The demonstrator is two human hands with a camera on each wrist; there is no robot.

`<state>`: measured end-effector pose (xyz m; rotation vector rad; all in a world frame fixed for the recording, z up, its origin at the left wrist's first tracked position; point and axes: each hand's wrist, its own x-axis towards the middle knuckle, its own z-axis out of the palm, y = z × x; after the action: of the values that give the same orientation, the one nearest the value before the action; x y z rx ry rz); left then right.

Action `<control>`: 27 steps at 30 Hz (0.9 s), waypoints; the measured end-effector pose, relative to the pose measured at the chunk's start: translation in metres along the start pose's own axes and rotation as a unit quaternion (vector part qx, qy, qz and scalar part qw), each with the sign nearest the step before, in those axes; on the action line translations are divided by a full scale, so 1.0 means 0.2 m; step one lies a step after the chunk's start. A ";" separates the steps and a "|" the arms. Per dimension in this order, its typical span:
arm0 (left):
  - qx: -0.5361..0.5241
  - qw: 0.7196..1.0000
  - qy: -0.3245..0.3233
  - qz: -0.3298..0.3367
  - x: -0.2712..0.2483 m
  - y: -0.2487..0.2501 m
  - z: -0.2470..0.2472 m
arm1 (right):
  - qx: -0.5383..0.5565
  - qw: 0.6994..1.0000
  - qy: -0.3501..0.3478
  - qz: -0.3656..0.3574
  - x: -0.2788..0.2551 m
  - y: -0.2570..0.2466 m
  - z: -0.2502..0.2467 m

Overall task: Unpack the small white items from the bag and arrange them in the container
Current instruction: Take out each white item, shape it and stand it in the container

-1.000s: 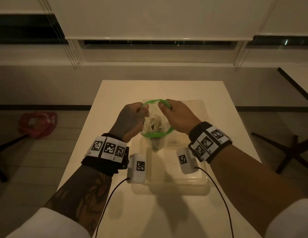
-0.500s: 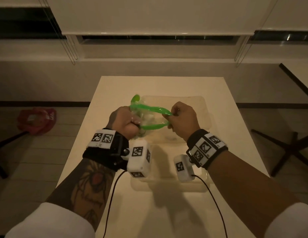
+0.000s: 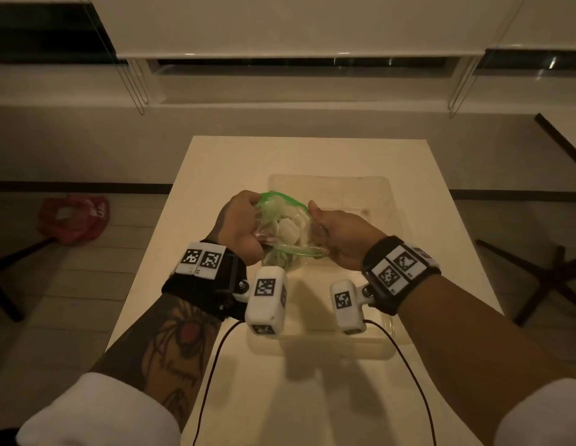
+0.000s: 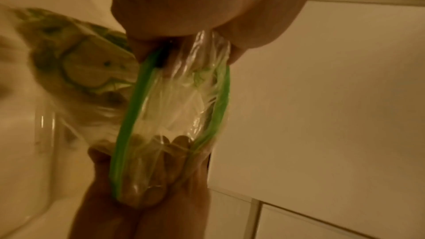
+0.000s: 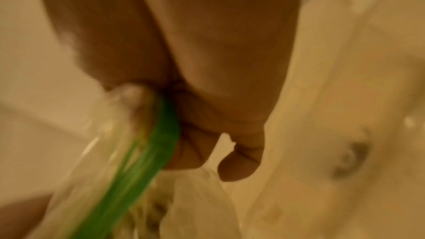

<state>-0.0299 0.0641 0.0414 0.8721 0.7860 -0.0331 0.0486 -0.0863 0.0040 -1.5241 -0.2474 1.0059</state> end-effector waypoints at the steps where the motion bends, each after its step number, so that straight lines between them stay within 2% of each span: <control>1: -0.006 1.000 -0.018 -0.005 0.01 -0.01 0.00 | -0.118 0.992 0.050 0.005 0.00 -0.02 0.02; 3: -0.005 0.999 -0.037 0.004 0.02 -0.02 0.01 | -0.321 0.939 0.115 -0.035 0.00 -0.05 0.06; 4: 0.012 0.999 -0.035 0.020 0.02 -0.02 0.00 | -0.371 0.914 0.139 -0.085 0.01 -0.05 0.06; 7: 0.025 0.997 -0.055 0.053 0.01 0.00 0.00 | -0.378 0.869 0.205 -0.243 -0.01 -0.05 0.08; 9: 0.033 0.996 -0.039 0.076 -0.01 0.02 0.00 | -0.385 0.839 0.198 -0.331 -0.01 -0.03 0.11; 11: 0.058 0.993 -0.032 0.100 -0.03 0.03 0.02 | -0.429 0.809 0.185 -0.357 0.01 -0.02 0.12; 13: 0.059 0.992 -0.051 0.094 -0.05 0.02 0.03 | -0.468 0.789 0.182 -0.354 0.03 0.00 0.12; 15: 0.065 0.992 -0.064 0.092 -0.05 0.01 0.00 | -0.471 0.802 0.182 -0.320 0.04 -0.02 0.10; 17: 0.201 0.969 -0.027 0.144 -0.04 0.01 -0.05 | -0.406 0.855 0.189 -0.262 0.06 -0.02 0.08; 19: 0.369 0.905 0.028 0.209 -0.02 0.01 -0.11 | -0.272 0.920 0.188 -0.209 0.09 -0.03 0.07; 20: 0.420 0.873 0.061 0.238 -0.01 0.01 -0.13 | -0.199 0.944 0.188 -0.186 0.10 -0.03 0.07; 23: 0.509 0.773 0.180 0.335 0.00 -0.01 -0.19 | -0.016 0.980 0.144 -0.140 0.10 -0.06 0.09; 24: 0.505 0.762 0.218 0.341 0.01 -0.01 -0.22 | 0.012 0.982 0.124 -0.142 0.10 -0.06 0.10; 25: 0.482 0.775 0.243 0.329 0.02 -0.02 -0.25 | 0.015 0.982 0.110 -0.153 0.11 -0.06 0.10; 26: 0.434 0.808 0.252 0.308 0.03 -0.03 -0.27 | -0.005 0.980 0.103 -0.170 0.11 -0.06 0.10; 27: 0.361 0.855 0.247 0.279 0.03 -0.03 -0.29 | -0.050 0.975 0.103 -0.190 0.12 -0.05 0.10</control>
<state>-0.0621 0.1018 0.0114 1.8566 0.9821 0.4559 0.0528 -0.0535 0.0042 -1.5842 -0.4292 0.5363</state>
